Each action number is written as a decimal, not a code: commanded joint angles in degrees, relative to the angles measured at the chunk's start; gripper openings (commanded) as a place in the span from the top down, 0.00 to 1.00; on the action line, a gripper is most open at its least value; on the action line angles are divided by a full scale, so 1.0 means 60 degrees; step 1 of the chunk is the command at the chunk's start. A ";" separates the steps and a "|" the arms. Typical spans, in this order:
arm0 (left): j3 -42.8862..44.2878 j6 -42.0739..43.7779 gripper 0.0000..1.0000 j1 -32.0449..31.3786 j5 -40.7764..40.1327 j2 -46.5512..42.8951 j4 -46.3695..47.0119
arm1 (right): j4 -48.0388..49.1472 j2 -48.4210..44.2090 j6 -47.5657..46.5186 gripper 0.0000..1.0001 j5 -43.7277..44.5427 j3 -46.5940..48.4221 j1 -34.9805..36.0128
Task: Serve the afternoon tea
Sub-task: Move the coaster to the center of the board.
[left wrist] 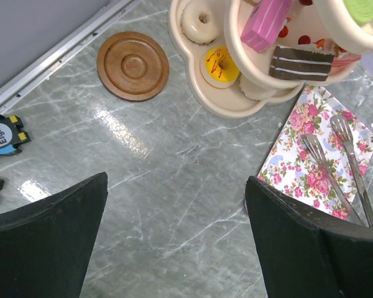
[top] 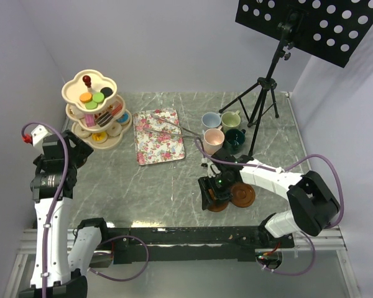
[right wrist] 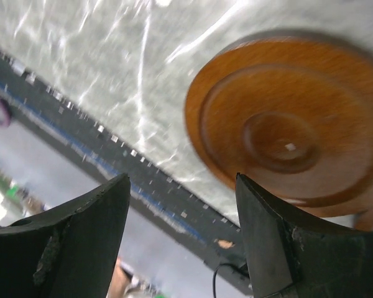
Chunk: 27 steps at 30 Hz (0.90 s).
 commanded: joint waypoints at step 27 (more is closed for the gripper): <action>0.1083 0.1738 0.02 -0.0029 0.0885 -0.0362 -0.0606 | 0.1422 0.7002 -0.0219 0.27 -0.0038 0.8992 0.2371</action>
